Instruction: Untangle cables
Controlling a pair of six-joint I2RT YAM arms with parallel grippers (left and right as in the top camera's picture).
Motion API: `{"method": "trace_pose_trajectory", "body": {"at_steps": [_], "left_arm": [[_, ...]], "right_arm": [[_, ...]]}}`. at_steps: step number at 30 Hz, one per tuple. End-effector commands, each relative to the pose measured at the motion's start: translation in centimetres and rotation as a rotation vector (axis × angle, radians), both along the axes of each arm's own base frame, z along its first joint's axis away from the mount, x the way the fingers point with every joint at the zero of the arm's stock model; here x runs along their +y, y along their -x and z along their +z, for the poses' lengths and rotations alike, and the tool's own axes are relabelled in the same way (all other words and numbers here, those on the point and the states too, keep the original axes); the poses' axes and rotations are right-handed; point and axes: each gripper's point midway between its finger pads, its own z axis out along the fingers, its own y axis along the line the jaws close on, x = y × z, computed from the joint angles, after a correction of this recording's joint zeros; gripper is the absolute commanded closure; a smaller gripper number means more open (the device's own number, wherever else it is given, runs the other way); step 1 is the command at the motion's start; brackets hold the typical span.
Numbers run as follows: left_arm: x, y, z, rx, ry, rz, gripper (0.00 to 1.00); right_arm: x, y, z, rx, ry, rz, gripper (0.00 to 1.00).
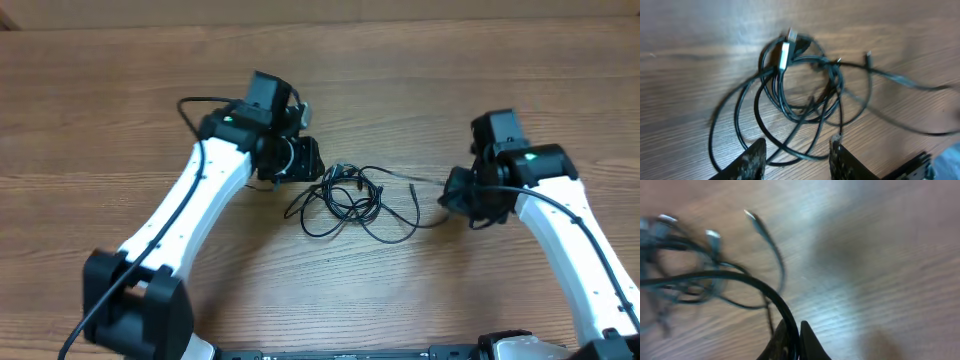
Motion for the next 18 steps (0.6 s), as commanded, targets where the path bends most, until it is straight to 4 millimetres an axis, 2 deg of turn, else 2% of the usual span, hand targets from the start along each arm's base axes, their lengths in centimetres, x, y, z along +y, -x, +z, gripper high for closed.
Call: {"method": "trace_pose_trajectory", "body": {"at_steps": [1,3,9,11,12,13,14,18], "left_arm": [[-1.2,0.5,-2.9,0.06,-0.041,-0.056,0.59],[-1.8,1.0,-4.4,0.097,-0.057,-0.076,0.59],[-2.9,2.2,-7.6,0.177,-0.095,-0.114,0.59],[-2.9,2.3,-8.1,0.192,-0.102,-0.115,0.69],[-2.8,2.4,-8.5,0.201,-0.106,-0.115,0.77],[-2.8,2.5,-8.7,0.211,-0.11,-0.115,0.9],[-2.7,2.7,-8.8,0.22,-0.114,-0.115,0.96],[-1.5,3.3,-9.1,0.241,-0.165,-0.124,0.96]], "right_arm": [[0.6,-3.2,7.9,-0.246,-0.03,0.059,0.96],[0.6,-4.0,11.2,-0.333,-0.034,0.056,0.96],[0.8,-5.4,18.9,-0.559,-0.056,0.054,0.96],[0.8,-5.6,20.3,-0.609,-0.061,0.054,0.96],[0.8,-5.7,20.7,-0.625,-0.063,0.053,0.96],[0.8,-5.7,21.1,-0.642,-0.065,0.053,0.96],[0.8,-5.7,21.3,-0.65,-0.064,0.052,0.96],[-1.5,-5.7,21.0,-0.645,0.04,-0.034,0.96]]}}
